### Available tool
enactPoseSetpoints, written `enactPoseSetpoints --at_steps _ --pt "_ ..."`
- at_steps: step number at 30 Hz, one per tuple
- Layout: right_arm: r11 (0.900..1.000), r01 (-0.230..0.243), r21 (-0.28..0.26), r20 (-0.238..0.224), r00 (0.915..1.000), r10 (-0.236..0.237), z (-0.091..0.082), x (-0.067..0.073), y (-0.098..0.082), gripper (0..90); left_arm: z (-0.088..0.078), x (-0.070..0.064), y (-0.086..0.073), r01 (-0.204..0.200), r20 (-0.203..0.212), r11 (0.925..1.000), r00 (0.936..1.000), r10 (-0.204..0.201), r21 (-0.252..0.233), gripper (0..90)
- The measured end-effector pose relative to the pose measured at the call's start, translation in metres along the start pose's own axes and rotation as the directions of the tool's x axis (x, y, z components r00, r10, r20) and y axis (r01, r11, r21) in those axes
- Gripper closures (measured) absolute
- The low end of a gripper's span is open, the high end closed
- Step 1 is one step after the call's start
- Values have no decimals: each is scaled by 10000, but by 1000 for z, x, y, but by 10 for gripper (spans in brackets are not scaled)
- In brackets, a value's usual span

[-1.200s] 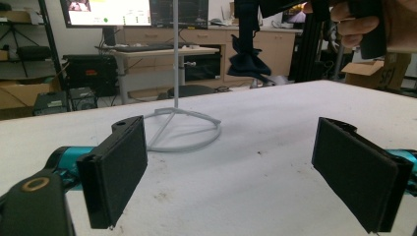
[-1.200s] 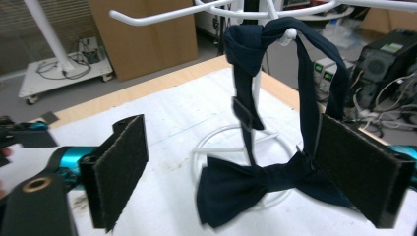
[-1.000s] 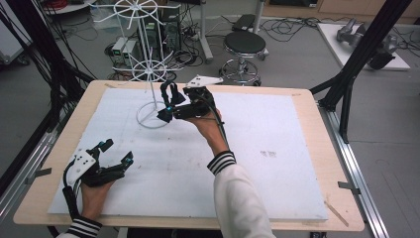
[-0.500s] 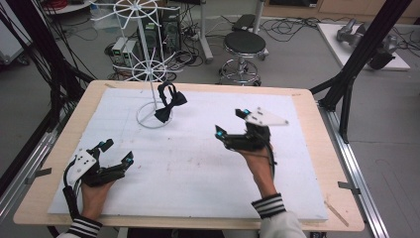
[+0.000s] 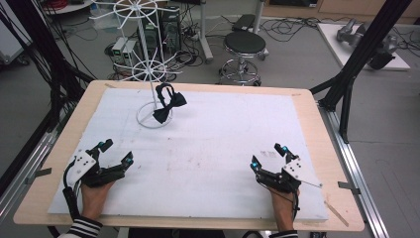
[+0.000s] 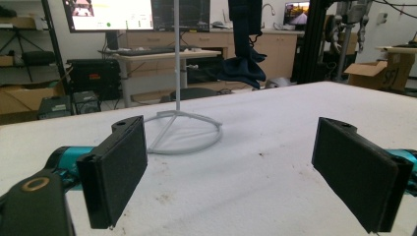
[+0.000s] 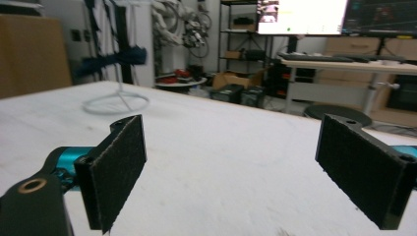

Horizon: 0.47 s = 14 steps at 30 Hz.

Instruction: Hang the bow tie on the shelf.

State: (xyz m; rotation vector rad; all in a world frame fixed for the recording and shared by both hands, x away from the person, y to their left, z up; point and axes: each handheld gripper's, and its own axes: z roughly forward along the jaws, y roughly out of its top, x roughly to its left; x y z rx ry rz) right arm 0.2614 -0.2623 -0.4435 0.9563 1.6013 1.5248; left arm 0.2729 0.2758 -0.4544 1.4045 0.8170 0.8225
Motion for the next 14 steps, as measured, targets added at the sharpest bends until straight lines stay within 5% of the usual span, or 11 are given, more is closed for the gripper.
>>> enactPoseSetpoints --at_steps 3,14 --pt "9998 -216 34 108 9997 215 -2 -4 -10 109 0 0 0 -16 -4 10000 10000 16 1 139" --pt "9996 97 -255 283 9996 -90 -5 -3 -11 109 1 0 0 -1 -35 10000 10000 1 36 139"
